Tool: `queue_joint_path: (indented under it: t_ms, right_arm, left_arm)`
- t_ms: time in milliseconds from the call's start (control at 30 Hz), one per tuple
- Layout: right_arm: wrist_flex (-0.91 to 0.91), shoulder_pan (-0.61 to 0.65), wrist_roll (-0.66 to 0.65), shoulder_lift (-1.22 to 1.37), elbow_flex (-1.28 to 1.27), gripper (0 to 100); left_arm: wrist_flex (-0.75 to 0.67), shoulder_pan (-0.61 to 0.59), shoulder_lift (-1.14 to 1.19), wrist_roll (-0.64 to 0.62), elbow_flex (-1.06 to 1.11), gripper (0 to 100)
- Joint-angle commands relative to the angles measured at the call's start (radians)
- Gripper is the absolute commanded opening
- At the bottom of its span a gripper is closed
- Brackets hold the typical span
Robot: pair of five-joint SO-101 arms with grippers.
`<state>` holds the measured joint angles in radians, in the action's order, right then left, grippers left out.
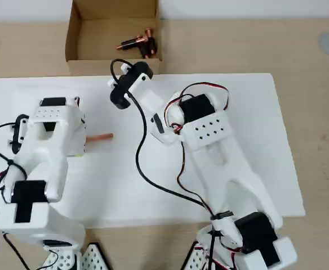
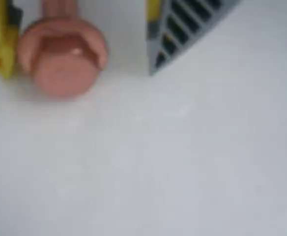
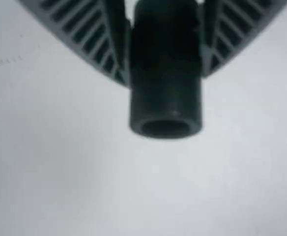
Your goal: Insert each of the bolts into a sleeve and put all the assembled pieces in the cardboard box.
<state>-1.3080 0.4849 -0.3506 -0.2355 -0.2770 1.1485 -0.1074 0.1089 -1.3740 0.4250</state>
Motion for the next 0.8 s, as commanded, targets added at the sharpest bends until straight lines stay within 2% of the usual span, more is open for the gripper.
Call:
queue_joint_path:
  t_ms: [0,333,500,767]
  right_arm:
    - [-0.005,0.008,0.009,-0.002,0.059,1.1]
    - [-0.005,0.008,0.009,-0.002,0.059,1.1]
    - [-0.005,0.008,0.009,-0.002,0.059,1.1]
    - [-0.005,0.008,0.009,-0.002,0.059,1.1]
  left_arm:
    - [-0.002,0.008,0.067,-0.006,-0.071,20]
    - [0.005,0.009,0.111,-0.009,-0.106,18]
    - [0.005,0.008,0.111,-0.002,-0.109,0]
    - [0.123,0.005,0.111,-0.002,-0.196,1]
